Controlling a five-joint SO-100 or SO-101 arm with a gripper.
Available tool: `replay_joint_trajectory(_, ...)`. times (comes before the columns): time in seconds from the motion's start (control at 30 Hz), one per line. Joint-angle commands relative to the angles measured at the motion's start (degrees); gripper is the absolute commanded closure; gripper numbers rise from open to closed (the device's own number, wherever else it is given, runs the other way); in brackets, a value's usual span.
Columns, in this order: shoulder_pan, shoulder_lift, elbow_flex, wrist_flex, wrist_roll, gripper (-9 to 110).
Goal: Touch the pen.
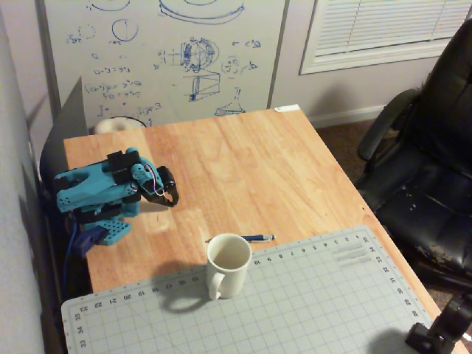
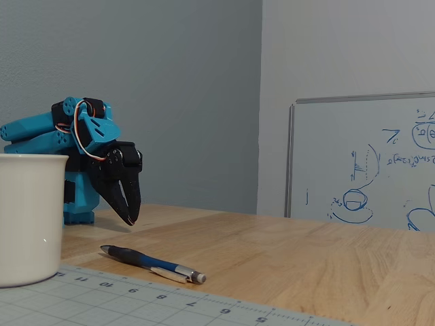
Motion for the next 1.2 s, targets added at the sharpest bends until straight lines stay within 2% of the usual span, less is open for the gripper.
replay_joint_trajectory(0.0, 0.3, 1.9, -3.9, -0.6, -0.4, 101)
replay_joint_trajectory(0.23, 0.3, -0.3, -16.6, 0.1, -0.4, 101)
replay_joint_trajectory(0.43, 0.3, -11.8, -24.8, -1.4, -0.4, 101)
replay_joint_trajectory(0.77, 1.8, -48.5, -48.0, -7.2, 0.4, 101)
replay_joint_trajectory(0.97, 11.3, -67.6, -61.8, -10.0, -0.4, 101)
replay_joint_trajectory(1.17, 15.9, -84.3, -73.5, -12.1, -0.4, 101)
